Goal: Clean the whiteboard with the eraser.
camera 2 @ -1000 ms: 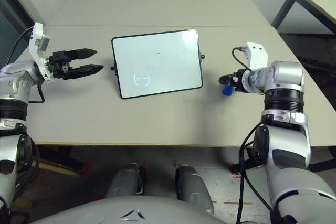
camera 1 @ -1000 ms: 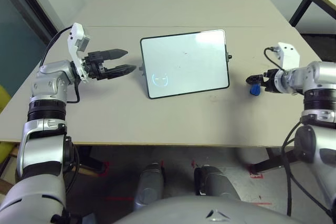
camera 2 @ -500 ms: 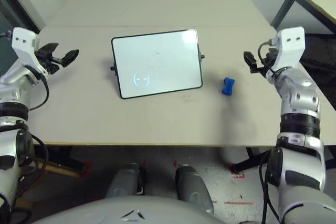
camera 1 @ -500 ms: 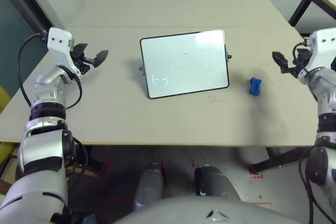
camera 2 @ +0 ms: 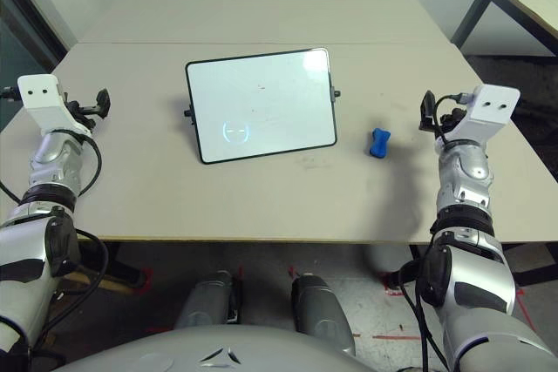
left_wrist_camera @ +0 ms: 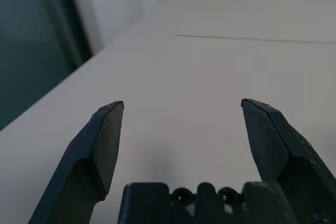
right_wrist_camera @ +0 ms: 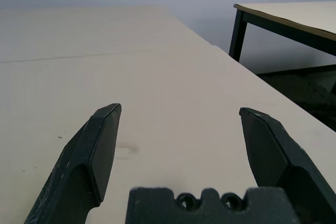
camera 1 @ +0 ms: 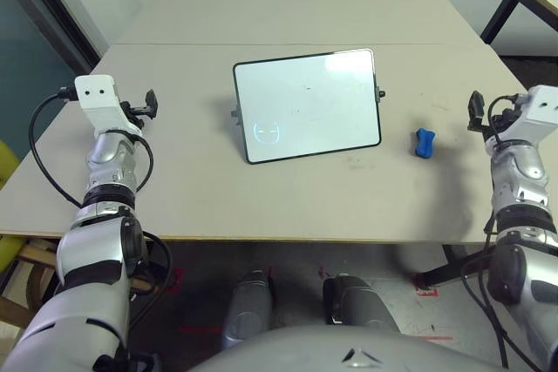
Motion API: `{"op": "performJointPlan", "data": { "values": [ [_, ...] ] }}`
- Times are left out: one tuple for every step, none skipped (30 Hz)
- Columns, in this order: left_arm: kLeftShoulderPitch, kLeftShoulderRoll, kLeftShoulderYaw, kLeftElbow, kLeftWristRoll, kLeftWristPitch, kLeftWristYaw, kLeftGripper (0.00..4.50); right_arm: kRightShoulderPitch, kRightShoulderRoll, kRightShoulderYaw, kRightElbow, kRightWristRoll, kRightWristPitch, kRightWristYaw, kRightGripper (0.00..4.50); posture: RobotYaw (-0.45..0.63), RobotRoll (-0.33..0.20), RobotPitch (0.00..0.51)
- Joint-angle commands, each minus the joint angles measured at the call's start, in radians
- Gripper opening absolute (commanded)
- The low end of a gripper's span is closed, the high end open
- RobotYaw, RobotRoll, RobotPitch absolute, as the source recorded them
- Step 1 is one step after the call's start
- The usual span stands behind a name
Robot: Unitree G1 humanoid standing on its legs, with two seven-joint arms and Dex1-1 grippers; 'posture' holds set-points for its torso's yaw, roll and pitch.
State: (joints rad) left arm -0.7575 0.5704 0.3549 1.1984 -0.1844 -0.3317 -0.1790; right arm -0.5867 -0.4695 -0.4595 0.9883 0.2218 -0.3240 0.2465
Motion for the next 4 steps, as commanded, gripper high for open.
{"op": "performJointPlan", "data": {
  "values": [
    [0.012,-0.016,0.009,0.017,-0.007,-0.001,-0.011,4.5,-0.027,-0.015,-0.008,0.039,0.019,-0.027,-0.001,4.49,0.15,0.0,0.047],
    [0.013,-0.019,0.009,0.015,-0.006,-0.001,-0.009,4.5,-0.028,-0.017,-0.008,0.044,0.02,-0.03,-0.001,4.49,0.15,0.0,0.045],
    [0.013,-0.02,0.01,0.014,-0.006,-0.001,-0.008,4.5,-0.028,-0.018,-0.008,0.048,0.021,-0.033,-0.001,4.49,0.15,0.0,0.045],
    [0.014,-0.02,0.012,0.012,-0.007,0.001,-0.01,4.5,-0.028,-0.018,-0.009,0.05,0.023,-0.035,-0.004,4.49,0.14,0.0,0.054]
  ]
}}
